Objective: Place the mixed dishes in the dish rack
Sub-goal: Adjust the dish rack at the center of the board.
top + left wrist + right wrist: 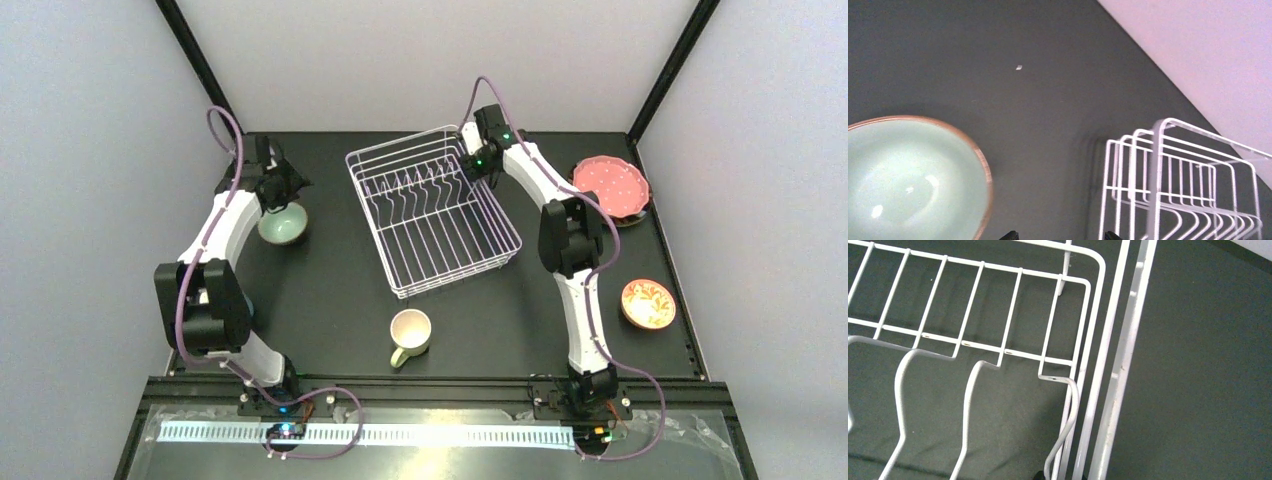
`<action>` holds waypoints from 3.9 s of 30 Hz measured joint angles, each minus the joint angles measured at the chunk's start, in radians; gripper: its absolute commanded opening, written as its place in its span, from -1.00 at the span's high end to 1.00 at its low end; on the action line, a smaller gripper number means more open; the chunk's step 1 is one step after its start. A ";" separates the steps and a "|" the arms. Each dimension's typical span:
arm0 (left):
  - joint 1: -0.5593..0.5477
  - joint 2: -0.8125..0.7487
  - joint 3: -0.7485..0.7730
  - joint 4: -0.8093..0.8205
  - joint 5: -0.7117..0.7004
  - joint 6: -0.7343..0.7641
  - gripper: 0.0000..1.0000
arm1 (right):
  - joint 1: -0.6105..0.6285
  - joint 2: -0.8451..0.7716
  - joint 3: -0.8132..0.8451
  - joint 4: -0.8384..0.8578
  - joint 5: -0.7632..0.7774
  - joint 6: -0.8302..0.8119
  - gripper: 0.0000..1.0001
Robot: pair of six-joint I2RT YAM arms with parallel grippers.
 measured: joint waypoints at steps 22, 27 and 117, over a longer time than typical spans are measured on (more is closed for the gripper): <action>-0.193 0.372 0.452 0.008 0.052 0.071 -0.98 | 0.000 0.023 0.036 -0.009 -0.058 -0.062 0.69; -0.208 0.412 0.481 -0.024 0.055 0.087 -0.98 | 0.000 0.024 0.037 -0.010 -0.061 -0.063 0.69; -0.253 0.496 0.454 -0.144 -0.073 0.106 0.75 | -0.002 0.050 0.083 0.021 -0.073 -0.107 -0.33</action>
